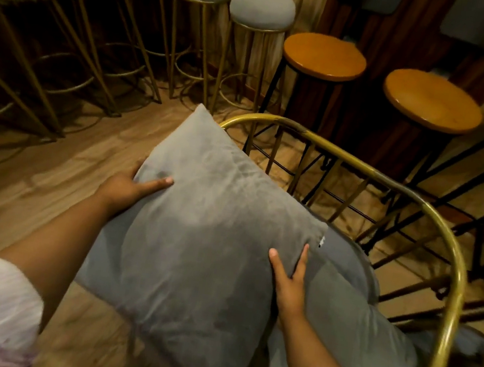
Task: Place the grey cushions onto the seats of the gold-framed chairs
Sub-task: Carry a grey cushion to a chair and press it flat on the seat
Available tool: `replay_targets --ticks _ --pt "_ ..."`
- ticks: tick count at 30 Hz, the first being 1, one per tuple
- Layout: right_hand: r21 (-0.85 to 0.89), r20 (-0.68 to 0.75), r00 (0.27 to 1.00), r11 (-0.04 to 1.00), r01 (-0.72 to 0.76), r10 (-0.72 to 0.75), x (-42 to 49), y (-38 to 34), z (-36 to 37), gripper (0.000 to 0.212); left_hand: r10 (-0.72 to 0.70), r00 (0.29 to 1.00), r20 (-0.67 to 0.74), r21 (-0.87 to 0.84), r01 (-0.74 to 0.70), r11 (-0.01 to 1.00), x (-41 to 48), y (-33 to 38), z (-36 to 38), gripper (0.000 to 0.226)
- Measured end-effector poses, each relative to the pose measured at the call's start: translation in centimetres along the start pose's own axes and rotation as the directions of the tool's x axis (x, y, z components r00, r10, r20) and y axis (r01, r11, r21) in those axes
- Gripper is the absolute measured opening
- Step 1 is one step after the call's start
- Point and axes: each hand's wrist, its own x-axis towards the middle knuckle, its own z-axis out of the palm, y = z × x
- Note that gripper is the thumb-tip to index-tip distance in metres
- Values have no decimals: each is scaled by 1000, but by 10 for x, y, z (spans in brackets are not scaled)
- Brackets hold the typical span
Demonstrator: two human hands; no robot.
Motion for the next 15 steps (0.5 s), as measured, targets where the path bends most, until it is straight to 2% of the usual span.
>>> replay_targets --ticks 5,10,13,15 --pt "9 -30 995 996 91 -91 -32 -36 -31 93 144 990 6 32 -144 989 -52 52 -9 83" --pt "-8 -112 985 991 132 -132 -78 -85 -101 92 203 973 109 38 -208 977 -114 103 9 81" --pt "17 -175 973 987 159 -153 -107 -106 -156 93 226 959 169 14 -232 973 -146 136 33 87" --pt "34 -228 959 983 183 -171 -127 -114 -196 93 260 939 226 62 -280 958 -164 157 52 95"
